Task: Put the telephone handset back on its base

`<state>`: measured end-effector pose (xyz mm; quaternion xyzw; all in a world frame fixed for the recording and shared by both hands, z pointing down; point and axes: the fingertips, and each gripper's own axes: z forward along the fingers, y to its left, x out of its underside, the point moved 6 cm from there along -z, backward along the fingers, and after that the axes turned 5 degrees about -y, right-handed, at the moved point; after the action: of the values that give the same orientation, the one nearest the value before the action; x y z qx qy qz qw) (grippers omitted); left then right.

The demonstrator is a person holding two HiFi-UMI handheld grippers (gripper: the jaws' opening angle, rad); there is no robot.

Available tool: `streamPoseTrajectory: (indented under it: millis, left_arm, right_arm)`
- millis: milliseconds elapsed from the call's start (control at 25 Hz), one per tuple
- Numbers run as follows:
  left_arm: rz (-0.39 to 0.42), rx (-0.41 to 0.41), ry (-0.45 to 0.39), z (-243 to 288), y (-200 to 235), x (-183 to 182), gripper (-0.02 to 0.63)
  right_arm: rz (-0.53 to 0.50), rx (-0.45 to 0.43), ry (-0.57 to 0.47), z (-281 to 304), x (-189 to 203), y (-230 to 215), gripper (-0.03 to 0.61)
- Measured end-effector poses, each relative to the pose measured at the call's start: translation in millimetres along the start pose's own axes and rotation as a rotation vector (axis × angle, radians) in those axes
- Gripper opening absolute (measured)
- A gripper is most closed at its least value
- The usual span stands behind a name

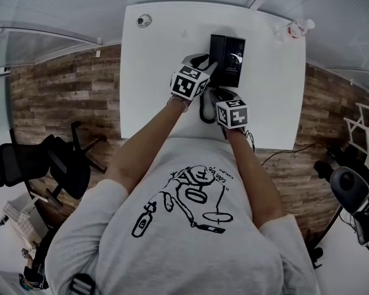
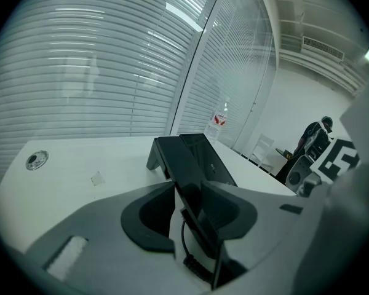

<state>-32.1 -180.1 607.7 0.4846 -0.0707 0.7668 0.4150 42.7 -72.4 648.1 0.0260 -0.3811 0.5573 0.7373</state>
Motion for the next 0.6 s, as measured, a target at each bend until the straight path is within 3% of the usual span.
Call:
streamPoseTrajectory:
  millis: [600]
  left_arm:
    - [0.011, 0.001, -0.005, 2.3, 1.1, 0.4, 0.130]
  right_arm:
    - [0.112, 0.067, -0.056, 7.0, -2.6, -9.5, 0.031]
